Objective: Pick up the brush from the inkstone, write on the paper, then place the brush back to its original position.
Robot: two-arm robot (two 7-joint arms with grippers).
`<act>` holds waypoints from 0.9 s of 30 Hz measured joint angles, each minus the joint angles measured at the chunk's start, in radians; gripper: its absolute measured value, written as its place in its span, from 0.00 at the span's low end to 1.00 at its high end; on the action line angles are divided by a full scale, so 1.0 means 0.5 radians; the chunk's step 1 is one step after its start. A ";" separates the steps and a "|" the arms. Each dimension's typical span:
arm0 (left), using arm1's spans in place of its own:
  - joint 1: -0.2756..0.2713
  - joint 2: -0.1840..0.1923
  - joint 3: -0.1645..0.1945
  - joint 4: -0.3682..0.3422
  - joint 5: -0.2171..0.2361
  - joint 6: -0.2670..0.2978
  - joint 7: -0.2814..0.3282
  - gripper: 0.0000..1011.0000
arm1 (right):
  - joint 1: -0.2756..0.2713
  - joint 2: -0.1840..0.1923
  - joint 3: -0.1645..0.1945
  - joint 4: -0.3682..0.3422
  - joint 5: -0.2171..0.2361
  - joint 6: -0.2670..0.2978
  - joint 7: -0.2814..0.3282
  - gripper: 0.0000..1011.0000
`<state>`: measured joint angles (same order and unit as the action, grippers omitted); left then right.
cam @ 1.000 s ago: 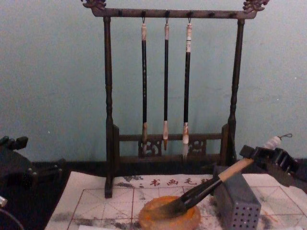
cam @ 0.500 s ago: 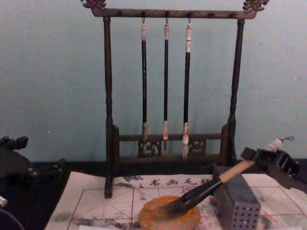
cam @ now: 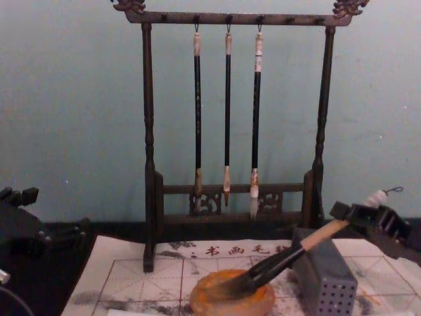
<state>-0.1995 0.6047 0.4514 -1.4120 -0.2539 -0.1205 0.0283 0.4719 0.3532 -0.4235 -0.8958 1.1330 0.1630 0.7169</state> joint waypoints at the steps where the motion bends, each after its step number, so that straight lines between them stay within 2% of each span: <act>1: 0.000 0.000 0.000 0.000 0.000 0.000 0.000 0.99 | 0.000 0.000 0.000 0.000 0.000 0.000 0.000 0.18; 5: 0.000 0.000 0.000 0.000 0.000 0.000 0.000 0.99 | 0.000 0.000 -0.001 0.000 -0.006 -0.001 -0.001 0.25; 11: 0.000 0.000 0.000 0.000 0.000 0.000 0.000 0.99 | 0.000 0.000 -0.001 0.000 -0.005 -0.001 -0.001 0.48; 14: 0.000 0.000 0.000 0.000 0.000 0.000 0.000 0.99 | 0.000 0.000 -0.001 0.000 -0.005 -0.001 -0.001 0.54; 16: 0.000 0.000 0.000 0.000 0.000 0.000 0.000 0.99 | 0.000 0.000 0.000 0.000 -0.004 -0.001 0.000 0.64; 18: 0.000 0.000 0.000 0.000 0.000 0.000 0.000 0.99 | 0.000 0.000 0.000 0.000 -0.004 -0.001 0.000 0.68; 19: 0.000 0.000 0.000 0.000 0.000 0.000 0.000 0.99 | 0.000 0.000 0.000 0.000 -0.004 -0.001 0.000 0.73; 22: 0.000 0.000 0.000 0.000 0.000 0.000 0.000 0.99 | 0.000 0.000 0.000 0.000 -0.003 -0.001 0.000 0.79; 25: 0.000 0.000 0.000 0.000 0.000 0.000 0.000 0.99 | 0.000 0.000 0.000 0.000 -0.003 -0.001 0.000 0.91; 27: 0.000 0.000 0.000 0.000 0.000 0.000 0.000 0.99 | 0.000 0.000 0.000 0.000 -0.002 -0.001 0.000 0.93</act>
<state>-0.1995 0.6047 0.4513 -1.4119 -0.2539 -0.1206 0.0283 0.4718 0.3532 -0.4237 -0.8960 1.1317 0.1623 0.7171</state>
